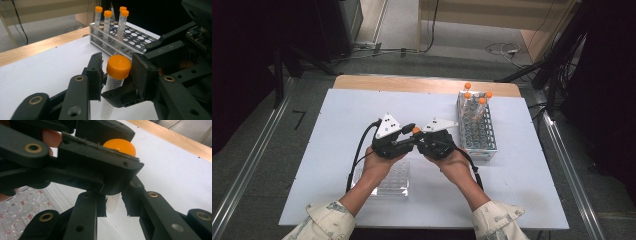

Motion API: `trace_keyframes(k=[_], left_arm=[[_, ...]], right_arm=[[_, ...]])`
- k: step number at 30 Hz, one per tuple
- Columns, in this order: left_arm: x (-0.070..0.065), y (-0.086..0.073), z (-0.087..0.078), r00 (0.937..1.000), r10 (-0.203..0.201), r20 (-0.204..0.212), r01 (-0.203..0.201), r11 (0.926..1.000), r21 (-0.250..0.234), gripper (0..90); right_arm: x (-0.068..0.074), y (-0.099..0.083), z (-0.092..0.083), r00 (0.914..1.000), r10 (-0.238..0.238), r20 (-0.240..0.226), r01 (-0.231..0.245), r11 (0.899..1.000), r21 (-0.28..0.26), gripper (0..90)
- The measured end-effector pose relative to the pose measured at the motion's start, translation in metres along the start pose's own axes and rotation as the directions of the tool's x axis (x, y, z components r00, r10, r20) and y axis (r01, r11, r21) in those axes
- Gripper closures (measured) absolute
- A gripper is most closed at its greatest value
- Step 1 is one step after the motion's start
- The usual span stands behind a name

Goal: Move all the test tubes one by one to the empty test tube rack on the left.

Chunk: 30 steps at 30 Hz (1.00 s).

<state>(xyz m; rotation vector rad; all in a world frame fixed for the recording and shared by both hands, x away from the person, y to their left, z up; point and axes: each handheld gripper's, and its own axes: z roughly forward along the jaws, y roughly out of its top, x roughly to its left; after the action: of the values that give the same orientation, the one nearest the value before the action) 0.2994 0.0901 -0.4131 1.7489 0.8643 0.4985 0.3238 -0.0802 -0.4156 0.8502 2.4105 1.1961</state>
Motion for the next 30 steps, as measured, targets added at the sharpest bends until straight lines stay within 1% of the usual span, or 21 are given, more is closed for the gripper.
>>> trace_keyframes(k=[3,6,13,15,16,18,19,21,22,23,26,28,30], left_arm=[[-0.001,0.0,0.0,1.0,0.004,0.005,-0.004,1.0,0.0,67.7],[0.0,-0.001,0.001,1.0,0.001,0.008,-0.001,1.0,0.0,68.4],[0.0,0.0,0.0,0.9999,0.014,-0.001,-0.014,0.9999,-0.003,69.9],[0.0,0.0,0.0,0.9999,0.014,-0.003,-0.014,0.9999,-0.002,70.0],[0.0,0.0,0.0,0.9999,0.016,-0.005,-0.016,0.9999,-0.002,70.0],[0.001,0.0,-0.001,0.9999,0.014,-0.009,-0.015,0.9999,-0.006,70.1],[0.002,0.0,-0.002,0.9999,0.012,-0.012,-0.012,0.9999,-0.008,70.0],[0.004,0.001,-0.003,0.9999,0.004,-0.016,-0.005,0.9999,-0.014,70.1],[0.005,0.001,-0.004,0.9998,0.003,-0.018,-0.004,0.9999,-0.015,70.1],[0.006,0.002,-0.005,0.9998,0.001,-0.021,-0.002,0.9999,-0.016,70.1],[0.01,0.004,-0.01,0.9996,-0.008,-0.026,0.007,0.9996,-0.026,70.1],[0.012,0.007,-0.015,0.9995,-0.013,-0.027,0.012,0.9994,-0.033,70.1],[0.013,0.009,-0.02,0.9995,-0.016,-0.028,0.015,0.9991,-0.038,70.1]], right_arm=[[0.0,0.0,0.0,1.0,-0.002,-0.003,0.002,1.0,0.001,71.9],[0.0,0.0,0.0,1.0,-0.001,-0.003,0.001,1.0,0.001,72.0],[0.0,0.0,0.0,1.0,0.001,-0.009,-0.001,1.0,-0.002,70.8],[0.0,0.0,0.0,0.9998,0.011,-0.016,-0.011,1.0,-0.006,64.5],[0.0,0.0,0.0,0.9998,0.011,-0.016,-0.011,1.0,-0.006,64.5],[-0.001,0.0,0.0,0.9997,0.011,-0.021,-0.011,1.0,-0.006,58.8],[-0.002,0.0,0.001,0.9996,0.014,-0.026,-0.014,1.0,-0.001,53.9],[-0.002,0.0,0.001,0.9996,0.018,-0.022,-0.018,1.0,0.002,49.8],[-0.002,0.0,0.001,0.9996,0.018,-0.022,-0.018,1.0,0.002,49.8],[-0.003,0.0,0.0,0.9996,0.022,-0.016,-0.022,1.0,0.001,45.9],[-0.005,0.0,0.0,0.9994,0.029,-0.016,-0.029,1.0,0.0,44.2],[-0.006,-0.001,-0.001,0.9994,0.032,-0.012,-0.032,0.999,0.0,41.7],[-0.008,-0.002,-0.002,0.9992,0.038,-0.008,-0.038,0.999,-0.002,41.2]])
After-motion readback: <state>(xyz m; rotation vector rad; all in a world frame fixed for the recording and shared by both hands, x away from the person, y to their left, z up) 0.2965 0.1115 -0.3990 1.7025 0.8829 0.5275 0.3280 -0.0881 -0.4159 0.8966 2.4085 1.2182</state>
